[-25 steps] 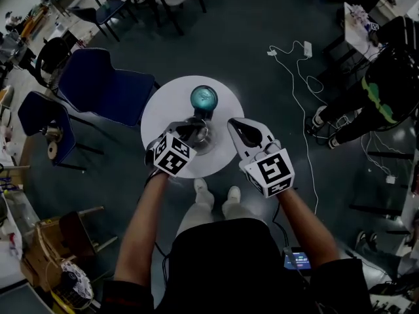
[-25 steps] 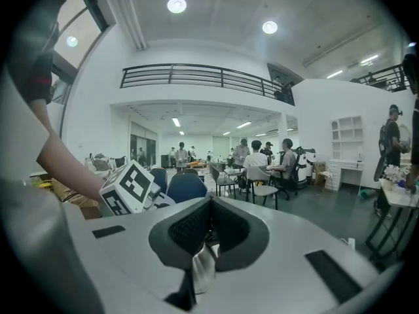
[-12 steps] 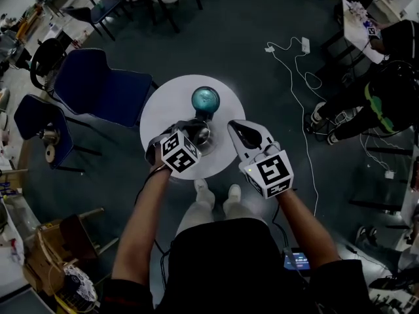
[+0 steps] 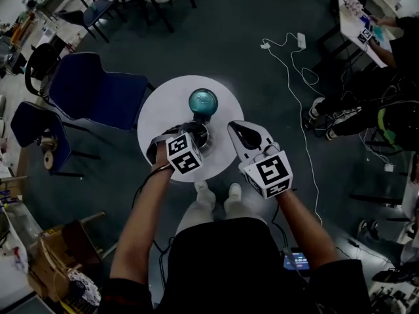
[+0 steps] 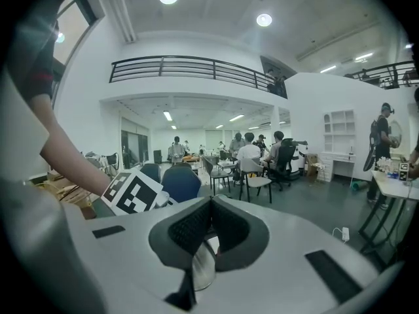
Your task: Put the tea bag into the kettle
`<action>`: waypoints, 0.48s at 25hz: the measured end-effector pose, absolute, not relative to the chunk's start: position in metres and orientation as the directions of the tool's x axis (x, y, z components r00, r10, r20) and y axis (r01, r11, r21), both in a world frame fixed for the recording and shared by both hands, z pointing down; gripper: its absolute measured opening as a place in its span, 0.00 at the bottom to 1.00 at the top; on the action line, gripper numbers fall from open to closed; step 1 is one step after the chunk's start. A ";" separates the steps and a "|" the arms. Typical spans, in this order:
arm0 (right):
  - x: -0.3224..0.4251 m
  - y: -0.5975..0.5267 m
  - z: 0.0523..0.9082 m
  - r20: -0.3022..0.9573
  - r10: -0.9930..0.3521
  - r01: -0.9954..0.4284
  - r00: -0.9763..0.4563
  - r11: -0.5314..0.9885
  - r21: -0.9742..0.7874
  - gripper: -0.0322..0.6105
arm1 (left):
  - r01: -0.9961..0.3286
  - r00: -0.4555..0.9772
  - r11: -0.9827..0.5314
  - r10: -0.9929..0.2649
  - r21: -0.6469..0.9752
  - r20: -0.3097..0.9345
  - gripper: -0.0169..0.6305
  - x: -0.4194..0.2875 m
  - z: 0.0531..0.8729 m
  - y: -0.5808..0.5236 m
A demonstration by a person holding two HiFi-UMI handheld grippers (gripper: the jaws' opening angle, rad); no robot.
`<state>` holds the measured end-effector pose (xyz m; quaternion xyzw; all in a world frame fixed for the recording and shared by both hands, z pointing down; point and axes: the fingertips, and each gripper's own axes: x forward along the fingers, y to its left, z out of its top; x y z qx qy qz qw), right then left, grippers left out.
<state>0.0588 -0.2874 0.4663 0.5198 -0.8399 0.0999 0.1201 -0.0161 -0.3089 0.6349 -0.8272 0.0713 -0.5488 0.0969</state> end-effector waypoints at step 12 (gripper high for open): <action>0.071 -0.291 0.479 0.331 -0.859 -0.917 -0.390 0.397 -0.050 0.08 | -0.003 0.415 -0.976 -0.198 -0.216 0.888 0.07 -0.012 0.644 -0.311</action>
